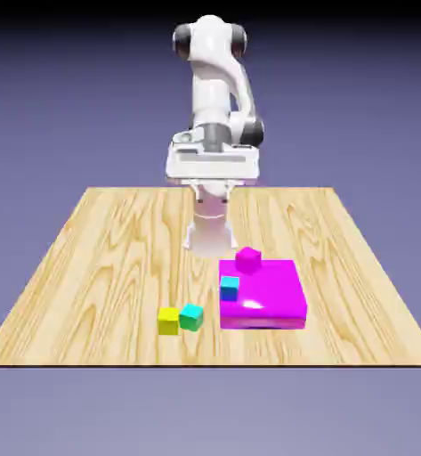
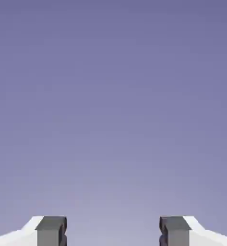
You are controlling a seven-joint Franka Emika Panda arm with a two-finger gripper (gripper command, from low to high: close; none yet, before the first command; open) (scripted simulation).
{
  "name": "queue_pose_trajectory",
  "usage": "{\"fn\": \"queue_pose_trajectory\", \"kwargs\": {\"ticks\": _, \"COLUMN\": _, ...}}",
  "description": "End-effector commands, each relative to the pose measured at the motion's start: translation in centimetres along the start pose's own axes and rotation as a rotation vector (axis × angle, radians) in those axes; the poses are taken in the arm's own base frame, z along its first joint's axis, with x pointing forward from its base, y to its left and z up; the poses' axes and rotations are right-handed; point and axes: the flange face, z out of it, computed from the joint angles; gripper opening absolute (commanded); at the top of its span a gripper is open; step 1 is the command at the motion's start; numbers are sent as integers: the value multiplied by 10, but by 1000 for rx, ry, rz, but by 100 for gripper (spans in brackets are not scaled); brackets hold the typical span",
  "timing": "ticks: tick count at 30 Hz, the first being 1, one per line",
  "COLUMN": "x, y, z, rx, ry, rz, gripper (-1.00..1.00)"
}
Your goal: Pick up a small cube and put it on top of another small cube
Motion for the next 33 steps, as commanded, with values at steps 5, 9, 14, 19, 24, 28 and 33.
{"fn": "queue_pose_trajectory", "kwargs": {"ticks": 5, "x": -12, "y": 20, "z": 54, "rx": -197, "ry": -112, "rz": -178, "gripper": 0}}
{"fn": "queue_pose_trajectory", "kwargs": {"ticks": 9, "x": -18, "y": 45, "z": 92, "rx": -322, "ry": -221, "rz": -290, "gripper": 0}}
{"fn": "queue_pose_trajectory", "kwargs": {"ticks": 14, "x": -30, "y": 79, "z": 135, "rx": -435, "ry": -382, "rz": -416, "gripper": 0}}
{"fn": "queue_pose_trajectory", "kwargs": {"ticks": 19, "x": -71, "y": 107, "z": 174, "rx": -503, "ry": -596, "rz": -582, "gripper": 0}}
{"fn": "queue_pose_trajectory", "kwargs": {"ticks": 24, "x": -106, "y": 124, "z": 199, "rx": -500, "ry": -775, "rz": -738, "gripper": 0}}
{"fn": "queue_pose_trajectory", "kwargs": {"ticks": 28, "x": -124, "y": 129, "z": 209, "rx": -458, "ry": -871, "rz": -856, "gripper": 0}}
{"fn": "queue_pose_trajectory", "kwargs": {"ticks": 33, "x": -128, "y": 123, "z": 214, "rx": -380, "ry": -914, "rz": -989, "gripper": 0}}
